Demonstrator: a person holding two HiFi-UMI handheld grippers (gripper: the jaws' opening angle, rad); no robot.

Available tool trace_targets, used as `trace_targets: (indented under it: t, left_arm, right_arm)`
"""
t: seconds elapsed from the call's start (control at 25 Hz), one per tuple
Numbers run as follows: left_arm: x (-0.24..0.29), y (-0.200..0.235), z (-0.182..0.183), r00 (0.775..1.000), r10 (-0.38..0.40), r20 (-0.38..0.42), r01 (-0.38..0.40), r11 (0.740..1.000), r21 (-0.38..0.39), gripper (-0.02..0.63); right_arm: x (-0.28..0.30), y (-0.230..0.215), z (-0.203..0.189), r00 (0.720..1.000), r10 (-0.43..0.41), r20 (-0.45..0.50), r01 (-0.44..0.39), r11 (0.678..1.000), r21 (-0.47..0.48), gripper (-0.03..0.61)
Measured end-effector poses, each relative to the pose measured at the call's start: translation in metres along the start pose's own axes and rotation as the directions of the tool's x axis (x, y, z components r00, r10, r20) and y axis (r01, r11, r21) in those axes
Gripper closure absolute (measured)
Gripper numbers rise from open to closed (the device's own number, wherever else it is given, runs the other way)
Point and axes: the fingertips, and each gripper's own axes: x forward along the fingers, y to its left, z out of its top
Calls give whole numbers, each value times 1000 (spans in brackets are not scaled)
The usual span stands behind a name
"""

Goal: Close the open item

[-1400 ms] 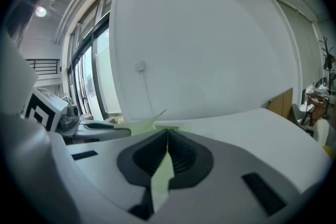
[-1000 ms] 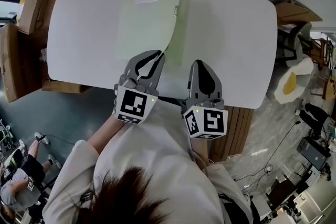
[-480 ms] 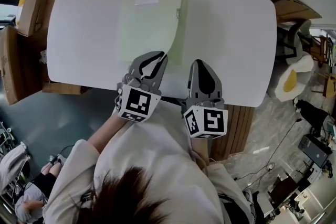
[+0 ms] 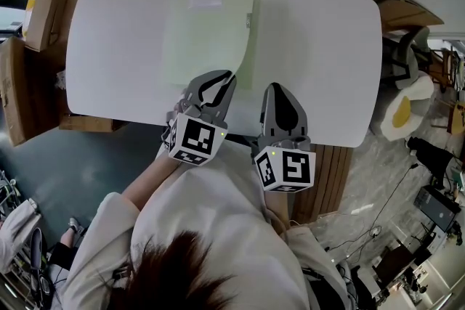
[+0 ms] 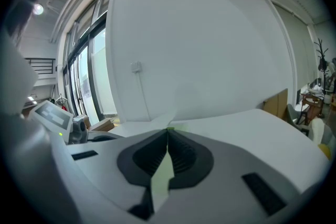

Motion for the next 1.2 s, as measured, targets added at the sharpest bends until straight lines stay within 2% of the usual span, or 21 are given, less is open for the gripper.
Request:
trace_targets:
  t: [1.2]
  left_arm:
    - [25, -16, -23, 996, -54, -73, 54, 999, 3, 574]
  right_arm:
    - [-7, -11, -2, 1000, -20, -6, 20, 1000, 8, 568]
